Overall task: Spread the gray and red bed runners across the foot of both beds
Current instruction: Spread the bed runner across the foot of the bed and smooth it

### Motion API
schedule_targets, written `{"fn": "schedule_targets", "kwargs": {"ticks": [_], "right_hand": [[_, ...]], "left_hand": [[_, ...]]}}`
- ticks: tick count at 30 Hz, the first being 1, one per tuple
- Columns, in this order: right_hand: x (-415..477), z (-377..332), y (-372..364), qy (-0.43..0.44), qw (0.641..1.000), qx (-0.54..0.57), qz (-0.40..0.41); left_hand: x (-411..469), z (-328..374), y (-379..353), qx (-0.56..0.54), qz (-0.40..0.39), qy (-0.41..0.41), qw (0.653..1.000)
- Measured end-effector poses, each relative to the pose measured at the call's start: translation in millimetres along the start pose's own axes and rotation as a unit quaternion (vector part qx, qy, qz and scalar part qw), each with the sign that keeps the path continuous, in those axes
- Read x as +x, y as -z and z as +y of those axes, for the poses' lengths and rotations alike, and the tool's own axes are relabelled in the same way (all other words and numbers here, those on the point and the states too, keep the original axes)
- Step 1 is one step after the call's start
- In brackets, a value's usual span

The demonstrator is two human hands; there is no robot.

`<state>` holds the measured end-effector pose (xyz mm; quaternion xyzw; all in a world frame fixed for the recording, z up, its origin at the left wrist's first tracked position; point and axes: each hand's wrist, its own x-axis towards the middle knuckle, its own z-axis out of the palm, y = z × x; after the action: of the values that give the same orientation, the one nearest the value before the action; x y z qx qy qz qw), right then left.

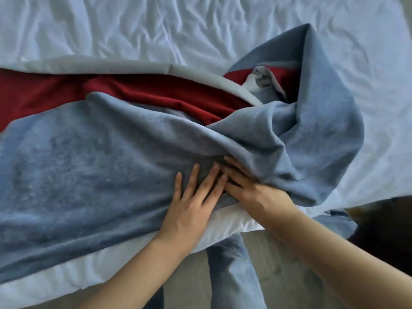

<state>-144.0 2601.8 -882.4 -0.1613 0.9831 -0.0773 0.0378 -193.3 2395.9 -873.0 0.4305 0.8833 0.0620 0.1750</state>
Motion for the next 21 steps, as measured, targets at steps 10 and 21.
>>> {"fn": "schedule_targets", "kwargs": {"ticks": [10, 21], "right_hand": [[-52, 3, 15, -0.171, 0.964, 0.171, -0.113], [73, 115, 97, -0.238, 0.959, 0.126, 0.089]], "left_hand": [[3, 43, -18, -0.022, -0.118, -0.063, 0.991], [198, -21, 73, -0.066, 0.085, 0.057, 0.993]]}}
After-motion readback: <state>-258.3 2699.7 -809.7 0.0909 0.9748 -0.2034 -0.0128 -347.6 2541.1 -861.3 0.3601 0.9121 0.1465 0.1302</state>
